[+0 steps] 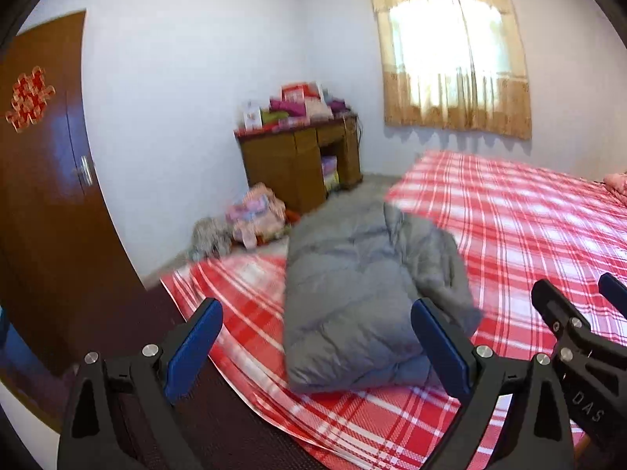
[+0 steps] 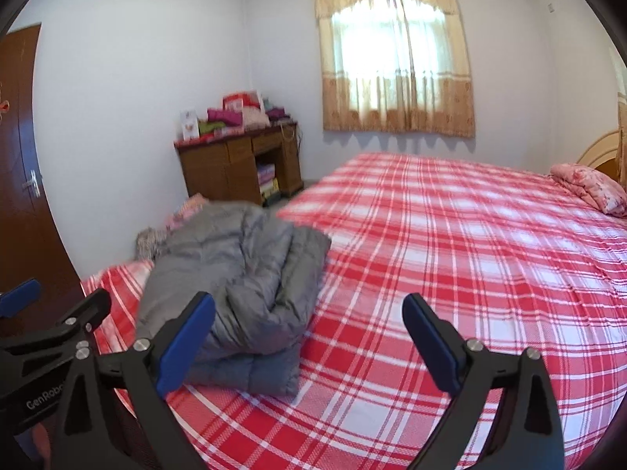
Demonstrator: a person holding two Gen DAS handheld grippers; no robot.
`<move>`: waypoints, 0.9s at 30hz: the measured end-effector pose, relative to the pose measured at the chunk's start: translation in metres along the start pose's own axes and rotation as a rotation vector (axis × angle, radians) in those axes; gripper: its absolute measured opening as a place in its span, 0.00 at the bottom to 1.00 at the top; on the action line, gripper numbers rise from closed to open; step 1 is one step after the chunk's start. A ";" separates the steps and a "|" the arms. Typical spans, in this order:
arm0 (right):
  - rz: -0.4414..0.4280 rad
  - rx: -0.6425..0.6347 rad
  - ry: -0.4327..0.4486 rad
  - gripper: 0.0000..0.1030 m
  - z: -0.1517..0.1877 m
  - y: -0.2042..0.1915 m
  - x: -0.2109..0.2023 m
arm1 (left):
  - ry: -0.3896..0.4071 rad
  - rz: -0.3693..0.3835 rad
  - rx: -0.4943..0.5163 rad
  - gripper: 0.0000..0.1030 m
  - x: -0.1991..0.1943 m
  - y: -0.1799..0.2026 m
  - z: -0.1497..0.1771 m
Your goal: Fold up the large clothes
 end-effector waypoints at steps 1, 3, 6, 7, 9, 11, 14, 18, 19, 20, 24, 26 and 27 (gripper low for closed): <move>-0.004 0.010 0.023 0.97 -0.006 0.000 -0.007 | 0.021 -0.002 -0.004 0.95 -0.009 -0.002 -0.005; -0.011 0.019 0.063 0.98 -0.015 0.000 -0.018 | 0.058 0.013 -0.026 0.95 -0.023 -0.007 -0.012; -0.027 0.026 0.119 0.99 -0.027 -0.003 -0.035 | 0.092 0.005 -0.033 0.95 -0.041 -0.012 -0.021; -0.035 0.033 0.136 1.00 -0.031 -0.003 -0.041 | 0.093 -0.011 -0.025 0.95 -0.045 -0.013 -0.023; -0.048 0.040 0.161 1.00 -0.036 -0.004 -0.049 | 0.104 -0.034 -0.008 0.95 -0.053 -0.013 -0.026; -0.053 0.038 0.177 1.00 -0.041 -0.005 -0.055 | 0.122 -0.037 -0.016 0.95 -0.059 -0.015 -0.029; -0.057 0.041 0.192 1.00 -0.045 -0.006 -0.060 | 0.122 -0.024 -0.024 0.95 -0.063 -0.017 -0.032; -0.059 0.051 0.187 1.00 -0.046 -0.004 -0.058 | 0.118 -0.025 -0.027 0.95 -0.066 -0.018 -0.032; -0.057 0.056 0.186 1.00 -0.045 -0.003 -0.058 | 0.115 -0.025 -0.026 0.95 -0.066 -0.017 -0.032; -0.056 0.060 0.186 1.00 -0.044 -0.002 -0.059 | 0.113 -0.022 -0.024 0.95 -0.065 -0.017 -0.032; -0.055 0.070 0.194 1.00 -0.045 0.001 -0.061 | 0.103 -0.009 -0.026 0.95 -0.065 -0.016 -0.031; -0.053 0.069 0.201 1.00 -0.045 0.002 -0.062 | 0.100 -0.011 -0.027 0.95 -0.065 -0.016 -0.030; -0.052 0.069 0.204 1.00 -0.046 0.002 -0.063 | 0.101 -0.010 -0.024 0.95 -0.066 -0.015 -0.030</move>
Point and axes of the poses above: each gripper's, at about its wrist camera, not at the fingertips, and x roughly the way its jaws point, y to its right, z to its underside, the point moved 5 cm from there along x, roughly the way its jaws point, and after that the axes turned 14 degrees about x, right-handed, at the moved point
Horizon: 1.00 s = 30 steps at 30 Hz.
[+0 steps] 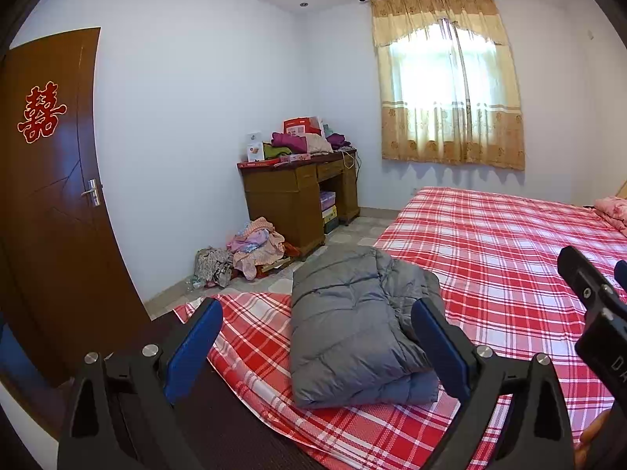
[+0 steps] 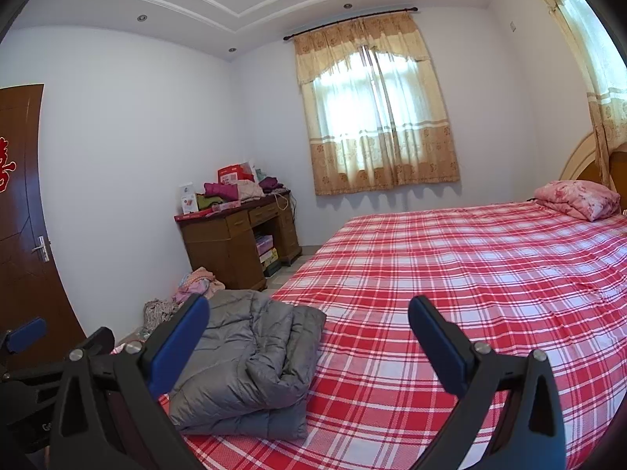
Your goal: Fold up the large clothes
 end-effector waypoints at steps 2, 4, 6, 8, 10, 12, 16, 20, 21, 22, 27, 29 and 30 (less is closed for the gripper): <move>0.001 0.003 0.004 1.00 -0.001 0.001 -0.002 | -0.001 -0.002 0.002 0.95 0.000 0.001 0.000; 0.002 0.004 0.008 1.00 -0.002 0.001 -0.002 | 0.001 -0.002 0.004 0.95 0.000 0.001 -0.001; 0.003 0.001 0.009 1.00 -0.002 0.001 -0.004 | 0.000 -0.004 0.005 0.95 0.001 0.001 -0.002; 0.002 0.002 0.009 1.00 -0.002 0.001 -0.004 | 0.001 -0.009 0.007 0.95 0.001 0.001 -0.002; 0.004 -0.001 0.014 1.00 -0.003 0.001 -0.004 | 0.002 -0.011 0.008 0.95 0.000 0.000 -0.002; 0.007 -0.004 0.017 1.00 -0.003 0.001 -0.006 | 0.003 -0.013 0.006 0.95 0.000 -0.001 -0.003; 0.007 -0.002 0.021 1.00 -0.004 0.002 -0.007 | 0.003 -0.019 0.007 0.95 0.000 -0.002 -0.003; 0.011 -0.002 0.028 1.00 -0.005 0.003 -0.009 | 0.001 -0.025 0.006 0.95 0.000 -0.003 -0.003; 0.012 -0.005 0.027 1.00 -0.005 0.003 -0.009 | 0.000 -0.023 0.006 0.95 0.000 -0.002 -0.002; 0.012 -0.007 0.025 1.00 -0.004 0.003 -0.008 | -0.002 -0.020 0.007 0.95 0.001 -0.002 -0.003; 0.015 -0.006 0.022 1.00 -0.004 0.004 -0.008 | -0.003 -0.044 0.022 0.95 0.003 -0.003 -0.002; 0.015 -0.005 0.023 1.00 -0.004 0.006 -0.009 | -0.005 -0.052 0.022 0.95 0.004 -0.005 -0.002; 0.017 -0.004 0.024 1.00 -0.005 0.006 -0.009 | -0.008 -0.060 0.020 0.95 0.005 -0.005 -0.002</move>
Point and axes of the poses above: each gripper's, at about its wrist camera, not at the fingertips, and x roughly the way its jaws point, y to its right, z to its underside, the point moved 5 cm from there along x, roughly the way its jaws point, and after that the axes turned 14 degrees about x, right-handed, at the moved point
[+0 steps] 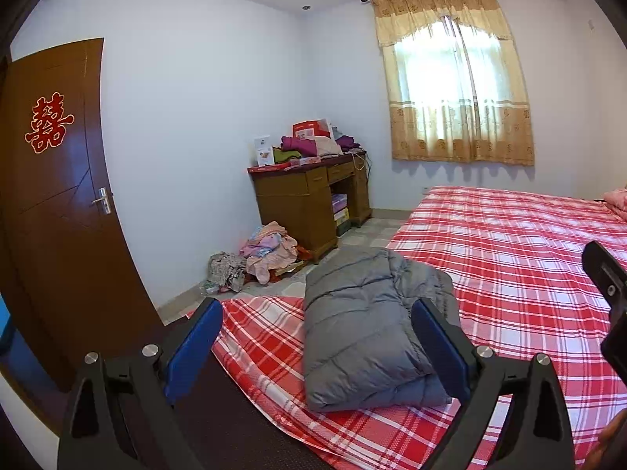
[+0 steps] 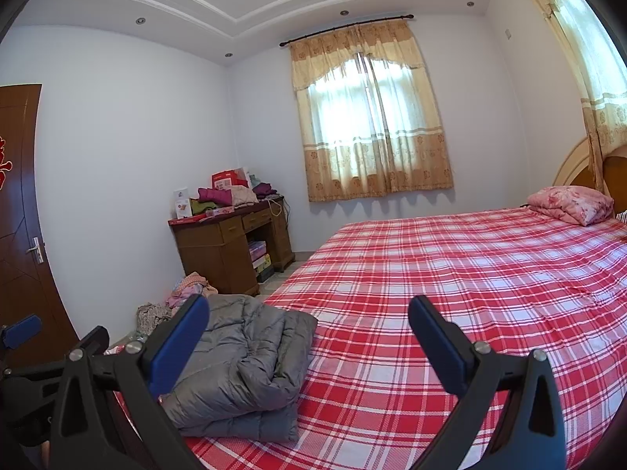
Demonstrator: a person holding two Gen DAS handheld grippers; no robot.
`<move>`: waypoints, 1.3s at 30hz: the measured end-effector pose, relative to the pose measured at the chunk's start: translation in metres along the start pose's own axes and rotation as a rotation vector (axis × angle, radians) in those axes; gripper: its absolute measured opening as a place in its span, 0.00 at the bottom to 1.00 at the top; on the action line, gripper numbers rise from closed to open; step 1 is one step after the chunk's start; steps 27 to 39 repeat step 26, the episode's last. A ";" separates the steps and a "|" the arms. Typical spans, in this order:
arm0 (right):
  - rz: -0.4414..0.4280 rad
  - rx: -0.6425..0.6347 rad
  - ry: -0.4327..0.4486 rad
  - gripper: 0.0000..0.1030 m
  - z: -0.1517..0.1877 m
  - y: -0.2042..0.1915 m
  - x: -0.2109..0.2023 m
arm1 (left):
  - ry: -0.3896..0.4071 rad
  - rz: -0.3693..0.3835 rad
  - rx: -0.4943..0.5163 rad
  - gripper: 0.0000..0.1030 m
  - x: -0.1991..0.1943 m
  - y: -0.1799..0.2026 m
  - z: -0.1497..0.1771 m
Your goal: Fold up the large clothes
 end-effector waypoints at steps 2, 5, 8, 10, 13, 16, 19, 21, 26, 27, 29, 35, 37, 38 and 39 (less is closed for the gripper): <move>0.003 0.002 0.001 1.00 0.000 0.001 -0.001 | -0.004 -0.038 -0.005 0.95 0.002 -0.004 0.001; 0.002 0.002 0.001 1.00 0.000 0.002 0.000 | -0.003 -0.061 0.003 0.95 0.004 -0.006 0.002; 0.005 -0.002 0.001 1.00 0.000 0.002 -0.001 | -0.017 -0.031 -0.025 0.95 0.007 -0.009 0.004; 0.006 -0.005 0.002 1.00 0.000 0.003 -0.002 | -0.017 -0.009 -0.036 0.95 0.008 -0.010 0.005; 0.005 -0.004 0.001 1.00 0.000 0.003 -0.003 | -0.013 0.001 -0.028 0.95 0.008 -0.010 0.005; 0.006 -0.004 0.002 1.00 0.000 0.003 -0.002 | 0.004 0.015 -0.024 0.95 0.005 -0.007 0.004; 0.006 -0.002 0.000 1.00 0.000 0.003 -0.002 | 0.011 0.010 -0.009 0.95 0.003 -0.004 0.003; 0.008 0.000 -0.002 1.00 0.001 0.004 -0.003 | 0.006 0.015 -0.017 0.95 0.003 -0.004 0.004; 0.019 0.012 -0.003 1.00 0.001 0.009 -0.002 | -0.011 0.009 -0.006 0.95 0.007 -0.003 0.005; 0.019 0.012 -0.003 1.00 0.001 0.009 -0.002 | -0.011 0.009 -0.006 0.95 0.007 -0.003 0.005; 0.019 0.012 -0.003 1.00 0.001 0.009 -0.002 | -0.011 0.009 -0.006 0.95 0.007 -0.003 0.005; 0.019 0.012 -0.003 1.00 0.001 0.009 -0.002 | -0.011 0.009 -0.006 0.95 0.007 -0.003 0.005; 0.019 0.012 -0.003 1.00 0.001 0.009 -0.002 | -0.011 0.009 -0.006 0.95 0.007 -0.003 0.005; 0.019 0.012 -0.003 1.00 0.001 0.009 -0.002 | -0.011 0.009 -0.006 0.95 0.007 -0.003 0.005; 0.019 0.012 -0.003 1.00 0.001 0.009 -0.002 | -0.011 0.009 -0.006 0.95 0.007 -0.003 0.005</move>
Point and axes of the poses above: each gripper's, at about its wrist camera, not at the fingertips, and x roughly the way its jaws point, y to its right, z to its underside, the point moved 5 cm from there along x, roughly the way its jaws point, and after that the axes turned 14 degrees about x, right-handed, at the moved point
